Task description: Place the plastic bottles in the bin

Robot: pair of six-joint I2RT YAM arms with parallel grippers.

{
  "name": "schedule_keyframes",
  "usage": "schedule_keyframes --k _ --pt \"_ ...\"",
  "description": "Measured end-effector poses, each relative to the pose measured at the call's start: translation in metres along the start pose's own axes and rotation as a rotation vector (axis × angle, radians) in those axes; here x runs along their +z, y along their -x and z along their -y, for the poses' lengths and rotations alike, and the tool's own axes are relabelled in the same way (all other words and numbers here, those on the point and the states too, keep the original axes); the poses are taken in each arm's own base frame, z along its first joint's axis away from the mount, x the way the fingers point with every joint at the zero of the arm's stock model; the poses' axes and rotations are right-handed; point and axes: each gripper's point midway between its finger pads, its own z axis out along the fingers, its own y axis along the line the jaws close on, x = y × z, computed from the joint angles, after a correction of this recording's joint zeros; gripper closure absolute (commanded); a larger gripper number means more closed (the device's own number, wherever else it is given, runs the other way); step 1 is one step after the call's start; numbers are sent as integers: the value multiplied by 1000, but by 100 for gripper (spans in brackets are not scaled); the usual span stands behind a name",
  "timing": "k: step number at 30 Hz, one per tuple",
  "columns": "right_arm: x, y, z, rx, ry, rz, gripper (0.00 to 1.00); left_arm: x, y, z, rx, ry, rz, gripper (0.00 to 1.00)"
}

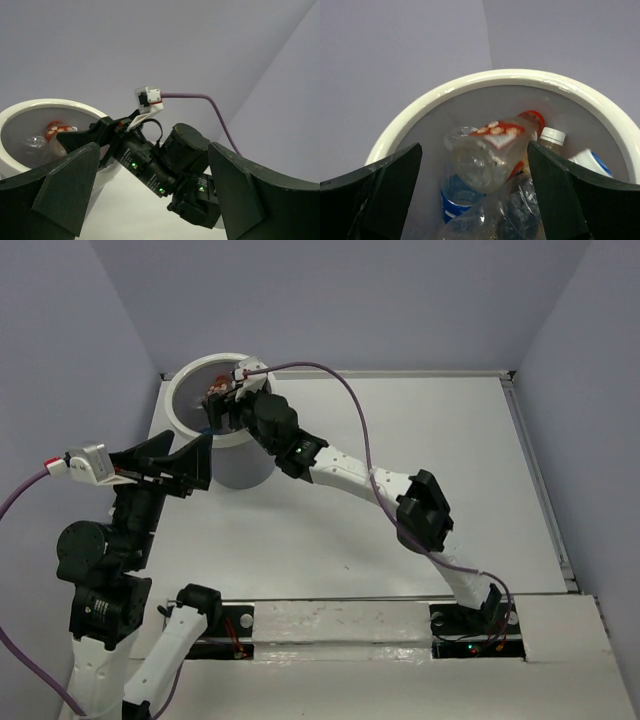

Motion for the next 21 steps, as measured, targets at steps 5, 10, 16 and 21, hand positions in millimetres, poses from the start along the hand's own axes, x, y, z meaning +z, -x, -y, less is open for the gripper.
schedule_keyframes --k 5,10,16,21 --pt "-21 44 -3 33 20 46 12 2 3 -3 4 27 -3 1" --pt "-62 129 -13 81 77 161 18 4 5 -10 23 71 -11 1" --pt "-139 156 7 82 101 147 100 3 6 -14 45 94 -24 1" --pt "-235 171 37 107 108 137 98 -7 8 -12 53 88 -23 1"
